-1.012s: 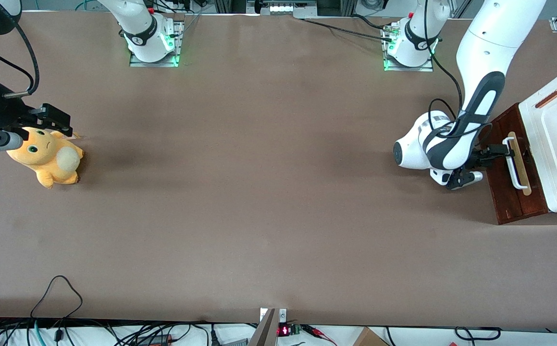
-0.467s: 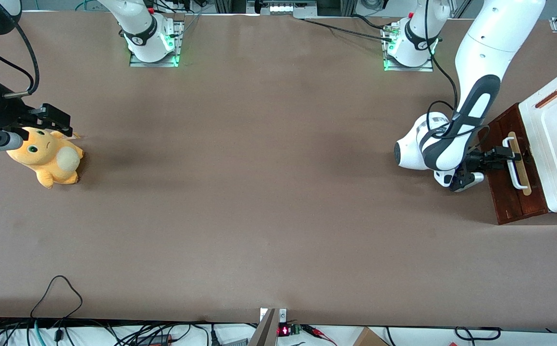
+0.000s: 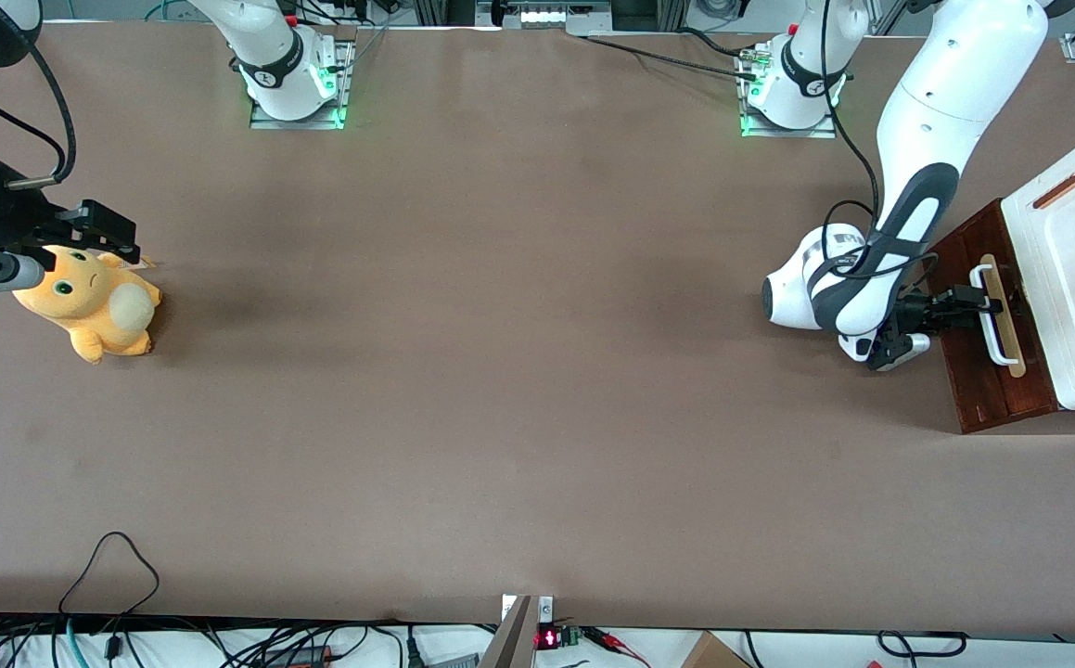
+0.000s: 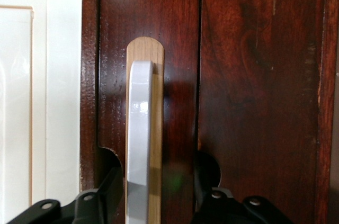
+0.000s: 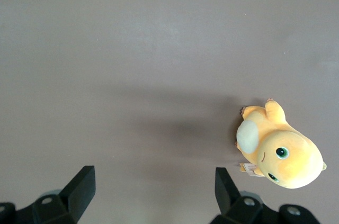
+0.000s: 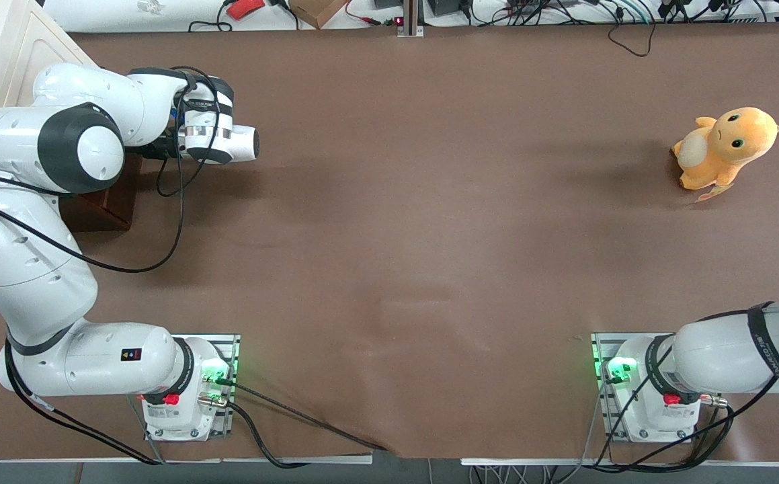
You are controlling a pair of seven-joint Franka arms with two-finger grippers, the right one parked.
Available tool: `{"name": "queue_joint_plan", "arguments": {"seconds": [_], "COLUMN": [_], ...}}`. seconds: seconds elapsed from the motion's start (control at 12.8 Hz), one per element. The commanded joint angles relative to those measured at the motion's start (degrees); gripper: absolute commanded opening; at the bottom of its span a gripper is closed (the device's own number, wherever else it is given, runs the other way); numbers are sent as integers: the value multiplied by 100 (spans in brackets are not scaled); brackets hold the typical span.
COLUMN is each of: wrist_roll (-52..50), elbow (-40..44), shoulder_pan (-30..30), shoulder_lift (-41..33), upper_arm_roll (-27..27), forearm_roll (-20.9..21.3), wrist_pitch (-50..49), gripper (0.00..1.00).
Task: Open lower drawer with left arm only
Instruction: 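Close the left gripper around the white drawer handle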
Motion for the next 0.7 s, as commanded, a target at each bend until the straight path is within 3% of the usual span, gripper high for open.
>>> {"name": "queue_joint_plan", "arguments": {"seconds": [0.0, 0.39, 0.62], "wrist_roll": [-72, -63, -63], "elbow": [-14, -49, -93], "shoulder_pan": [31, 40, 40], "shoulder_lift": [-5, -31, -58], "upper_arm_roll": [-30, -30, -39], "forearm_roll": [151, 151, 151], "wrist_pitch": [-118, -162, -215], "gripper": [47, 43, 33]}}
